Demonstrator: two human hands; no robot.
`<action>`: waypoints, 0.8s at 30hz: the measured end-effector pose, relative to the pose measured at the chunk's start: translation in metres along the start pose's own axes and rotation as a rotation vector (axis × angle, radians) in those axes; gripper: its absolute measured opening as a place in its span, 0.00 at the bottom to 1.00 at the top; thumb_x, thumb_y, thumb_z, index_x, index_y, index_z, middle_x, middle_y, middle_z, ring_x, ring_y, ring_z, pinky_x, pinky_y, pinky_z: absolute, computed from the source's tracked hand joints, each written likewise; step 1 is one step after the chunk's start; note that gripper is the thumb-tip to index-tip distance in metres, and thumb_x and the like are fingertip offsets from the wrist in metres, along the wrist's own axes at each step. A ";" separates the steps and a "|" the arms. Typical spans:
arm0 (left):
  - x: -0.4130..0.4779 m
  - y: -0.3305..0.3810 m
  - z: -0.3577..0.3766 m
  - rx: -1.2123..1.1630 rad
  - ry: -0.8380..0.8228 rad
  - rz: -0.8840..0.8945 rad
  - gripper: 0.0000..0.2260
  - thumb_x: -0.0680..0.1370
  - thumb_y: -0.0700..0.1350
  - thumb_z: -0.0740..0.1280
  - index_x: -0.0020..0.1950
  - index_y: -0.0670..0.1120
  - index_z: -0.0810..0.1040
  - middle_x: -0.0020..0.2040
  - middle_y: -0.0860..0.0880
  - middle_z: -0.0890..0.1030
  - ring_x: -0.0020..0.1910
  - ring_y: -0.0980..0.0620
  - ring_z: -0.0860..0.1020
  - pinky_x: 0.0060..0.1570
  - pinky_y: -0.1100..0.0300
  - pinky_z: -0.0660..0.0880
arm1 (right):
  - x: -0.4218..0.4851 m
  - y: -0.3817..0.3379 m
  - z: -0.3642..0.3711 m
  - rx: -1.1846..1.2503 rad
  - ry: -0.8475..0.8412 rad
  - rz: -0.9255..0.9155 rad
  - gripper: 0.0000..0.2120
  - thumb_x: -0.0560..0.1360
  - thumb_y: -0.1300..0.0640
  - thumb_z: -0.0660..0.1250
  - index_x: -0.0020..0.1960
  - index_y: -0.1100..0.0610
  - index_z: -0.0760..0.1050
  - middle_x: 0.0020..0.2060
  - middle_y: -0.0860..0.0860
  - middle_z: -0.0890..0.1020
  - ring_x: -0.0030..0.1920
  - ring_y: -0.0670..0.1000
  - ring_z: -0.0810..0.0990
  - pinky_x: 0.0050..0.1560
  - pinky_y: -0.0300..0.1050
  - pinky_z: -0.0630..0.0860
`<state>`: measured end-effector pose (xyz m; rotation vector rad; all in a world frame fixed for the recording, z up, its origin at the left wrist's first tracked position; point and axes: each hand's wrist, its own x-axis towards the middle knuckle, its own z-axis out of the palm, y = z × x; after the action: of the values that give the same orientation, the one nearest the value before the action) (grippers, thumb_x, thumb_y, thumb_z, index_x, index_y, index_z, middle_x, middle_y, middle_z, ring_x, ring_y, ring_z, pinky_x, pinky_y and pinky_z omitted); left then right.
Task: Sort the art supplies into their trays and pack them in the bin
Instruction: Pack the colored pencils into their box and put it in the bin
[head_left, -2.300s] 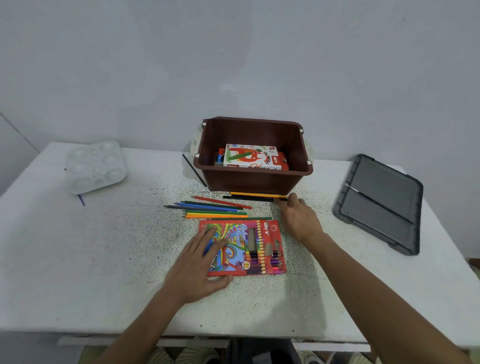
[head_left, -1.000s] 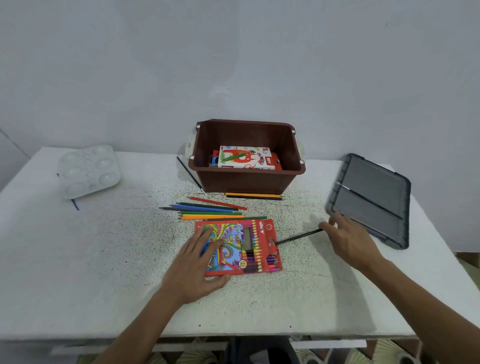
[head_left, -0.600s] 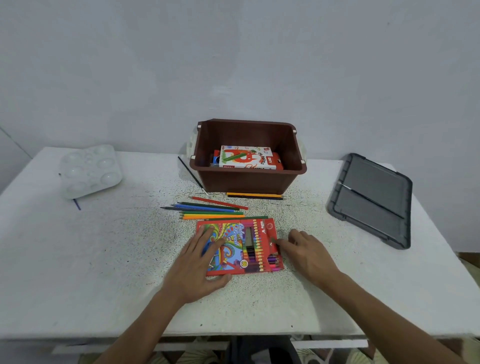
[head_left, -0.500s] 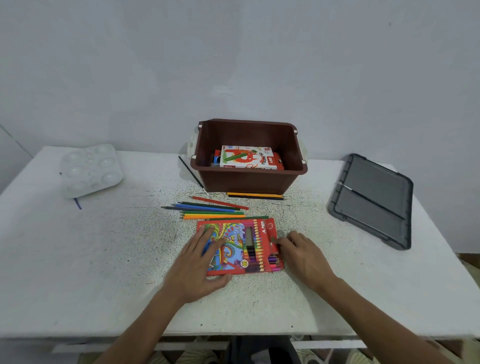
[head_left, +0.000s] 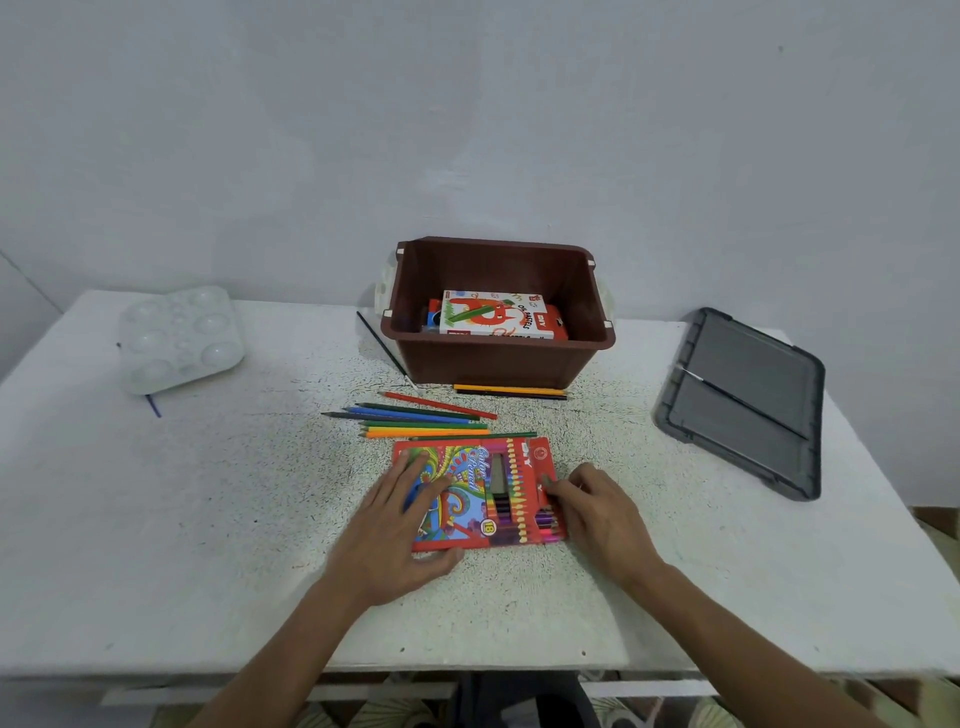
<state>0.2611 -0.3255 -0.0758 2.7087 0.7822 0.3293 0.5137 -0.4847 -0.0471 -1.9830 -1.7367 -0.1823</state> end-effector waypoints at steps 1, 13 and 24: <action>0.000 0.000 0.000 -0.003 0.001 0.004 0.37 0.74 0.74 0.57 0.77 0.56 0.61 0.81 0.51 0.53 0.80 0.52 0.45 0.74 0.53 0.51 | 0.001 0.000 0.000 0.011 -0.020 -0.005 0.30 0.83 0.39 0.46 0.52 0.57 0.80 0.38 0.52 0.77 0.34 0.46 0.70 0.34 0.33 0.59; 0.000 0.001 -0.001 0.005 -0.008 0.009 0.38 0.74 0.75 0.56 0.78 0.55 0.61 0.81 0.51 0.51 0.80 0.52 0.43 0.75 0.52 0.50 | 0.049 0.034 -0.006 -0.005 -0.099 0.173 0.09 0.79 0.62 0.63 0.58 0.60 0.77 0.49 0.53 0.78 0.38 0.51 0.78 0.34 0.45 0.75; 0.001 -0.001 -0.001 -0.010 -0.016 0.005 0.38 0.73 0.75 0.56 0.77 0.56 0.61 0.81 0.52 0.51 0.80 0.54 0.42 0.75 0.53 0.48 | 0.089 0.039 0.006 -0.231 -0.322 0.342 0.23 0.81 0.60 0.57 0.75 0.55 0.62 0.51 0.59 0.72 0.45 0.60 0.77 0.39 0.50 0.74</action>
<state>0.2612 -0.3240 -0.0745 2.7013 0.7673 0.3122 0.5662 -0.4049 -0.0265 -2.5611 -1.5804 0.0607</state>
